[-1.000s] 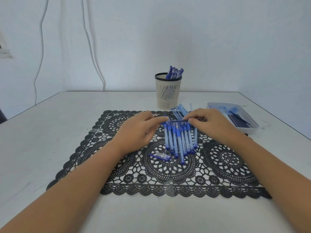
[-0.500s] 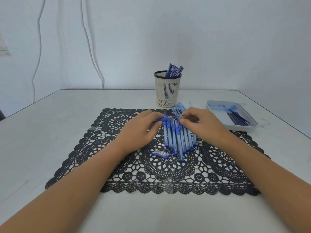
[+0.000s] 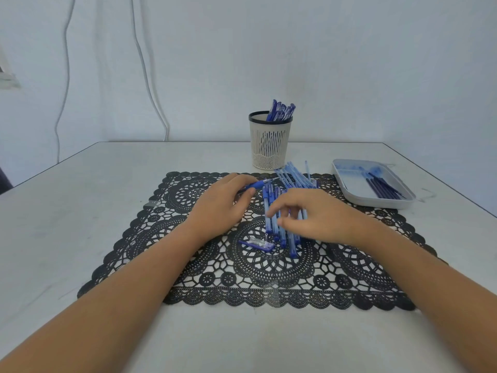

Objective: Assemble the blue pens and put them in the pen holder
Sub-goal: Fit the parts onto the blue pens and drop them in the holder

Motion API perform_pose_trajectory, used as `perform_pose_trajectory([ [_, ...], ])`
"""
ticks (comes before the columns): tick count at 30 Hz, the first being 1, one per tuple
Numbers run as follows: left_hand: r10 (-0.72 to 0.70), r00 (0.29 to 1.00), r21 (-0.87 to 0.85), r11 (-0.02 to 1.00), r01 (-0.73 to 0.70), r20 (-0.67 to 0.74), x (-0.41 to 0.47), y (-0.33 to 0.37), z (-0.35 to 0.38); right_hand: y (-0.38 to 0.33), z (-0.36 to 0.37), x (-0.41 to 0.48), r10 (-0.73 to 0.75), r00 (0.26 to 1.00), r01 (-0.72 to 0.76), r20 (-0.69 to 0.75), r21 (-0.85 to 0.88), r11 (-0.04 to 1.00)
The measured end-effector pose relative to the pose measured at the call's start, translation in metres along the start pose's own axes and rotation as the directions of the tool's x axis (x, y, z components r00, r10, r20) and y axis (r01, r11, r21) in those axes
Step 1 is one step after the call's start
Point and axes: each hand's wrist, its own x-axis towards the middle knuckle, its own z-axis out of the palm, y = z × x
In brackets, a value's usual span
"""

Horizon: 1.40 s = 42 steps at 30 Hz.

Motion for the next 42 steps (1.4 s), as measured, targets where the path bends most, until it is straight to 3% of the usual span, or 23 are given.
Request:
perform_pose_trajectory([
  [5, -0.008, 1.0, -0.004, 1.0, 0.008, 0.006, 0.0, 0.0, 0.001, -0.007, 0.015, 0.002, -0.091, 0.993, 0.102, 0.081, -0.149, 0.983],
  [8, -0.008, 1.0, -0.008, 1.0, 0.008, 0.006, -0.001, 0.0, 0.001, -0.007, 0.017, 0.003, -0.112, 0.992, 0.117, 0.05, -0.125, 0.985],
  [12, -0.001, 1.0, -0.01, 1.0, 0.001, 0.015, 0.0, -0.001, 0.001, -0.004, 0.009, 0.004, 0.008, 0.987, 0.004, -0.159, 0.079, 0.997],
  [15, -0.001, 1.0, -0.026, 1.0, 0.001, 0.017, -0.001, 0.002, 0.001, 0.008, 0.004, 0.008, 0.177, 0.913, -0.087, -0.368, 0.248, 0.965],
  [19, 0.016, 0.999, -0.028, 1.0, -0.015, 0.037, -0.002, 0.003, 0.001, 0.018, 0.002, 0.01, 0.254, 0.851, -0.117, -0.46, 0.306, 0.945],
  [35, 0.074, 0.996, -0.035, 0.997, -0.072, 0.051, -0.002, 0.006, 0.006, 0.016, 0.006, 0.011, 0.187, 0.883, -0.052, -0.429, 0.307, 0.95],
  [42, 0.11, 0.993, -0.021, 0.994, -0.109, 0.053, -0.002, 0.009, 0.007, 0.013, 0.006, 0.009, 0.223, 0.894, -0.163, -0.389, 0.181, 0.97],
])
